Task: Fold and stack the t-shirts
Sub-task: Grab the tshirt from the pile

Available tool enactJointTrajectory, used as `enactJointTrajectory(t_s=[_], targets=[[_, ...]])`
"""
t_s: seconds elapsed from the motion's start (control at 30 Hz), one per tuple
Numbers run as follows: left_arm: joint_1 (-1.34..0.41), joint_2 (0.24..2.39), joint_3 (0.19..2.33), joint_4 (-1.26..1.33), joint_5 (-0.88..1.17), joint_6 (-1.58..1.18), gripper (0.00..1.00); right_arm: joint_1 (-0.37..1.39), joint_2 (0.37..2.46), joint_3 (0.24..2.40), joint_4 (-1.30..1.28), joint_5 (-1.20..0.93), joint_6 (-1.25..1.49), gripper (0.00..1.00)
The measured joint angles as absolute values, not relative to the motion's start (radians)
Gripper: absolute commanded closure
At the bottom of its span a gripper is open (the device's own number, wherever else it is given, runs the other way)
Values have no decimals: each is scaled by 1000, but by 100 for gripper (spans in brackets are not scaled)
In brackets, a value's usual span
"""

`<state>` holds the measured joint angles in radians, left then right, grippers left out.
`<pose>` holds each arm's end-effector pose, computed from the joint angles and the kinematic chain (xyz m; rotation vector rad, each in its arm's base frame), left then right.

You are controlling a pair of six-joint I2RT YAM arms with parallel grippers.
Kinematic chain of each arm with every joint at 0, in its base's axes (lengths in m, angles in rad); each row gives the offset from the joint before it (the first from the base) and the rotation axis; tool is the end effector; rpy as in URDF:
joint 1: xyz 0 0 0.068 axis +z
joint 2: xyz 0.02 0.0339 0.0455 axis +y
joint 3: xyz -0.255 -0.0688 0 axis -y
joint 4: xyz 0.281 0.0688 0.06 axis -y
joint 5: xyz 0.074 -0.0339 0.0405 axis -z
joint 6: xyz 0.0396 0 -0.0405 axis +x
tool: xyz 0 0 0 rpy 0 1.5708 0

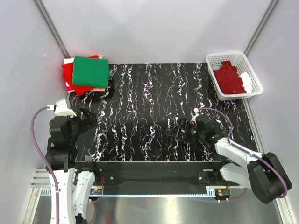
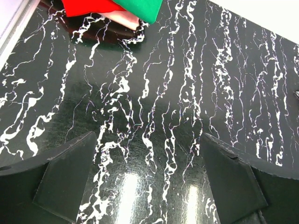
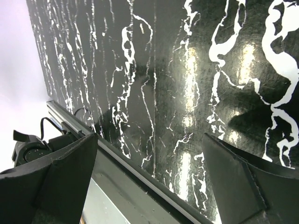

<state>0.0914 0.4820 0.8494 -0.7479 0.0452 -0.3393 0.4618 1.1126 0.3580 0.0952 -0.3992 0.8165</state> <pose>0.1398 0.0110 0.3465 -0.3888 1.9176 -0.2076 0.2083 0.1209 0.1257 0.1899 2.4131 1.0953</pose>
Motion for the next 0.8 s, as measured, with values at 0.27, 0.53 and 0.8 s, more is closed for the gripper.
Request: enactJointTrajectory(t_s=[0.27, 0.53, 0.8], targets=[[93, 479, 848, -748, 29, -340, 1, 461, 1021, 471, -76, -326, 760, 0], [94, 478, 848, -748, 21, -340, 1, 258, 1316, 1404, -403, -63, 528, 0], [112, 460, 842, -748, 22, -340, 1, -23, 1790, 2013, -672, 174, 472, 0]])
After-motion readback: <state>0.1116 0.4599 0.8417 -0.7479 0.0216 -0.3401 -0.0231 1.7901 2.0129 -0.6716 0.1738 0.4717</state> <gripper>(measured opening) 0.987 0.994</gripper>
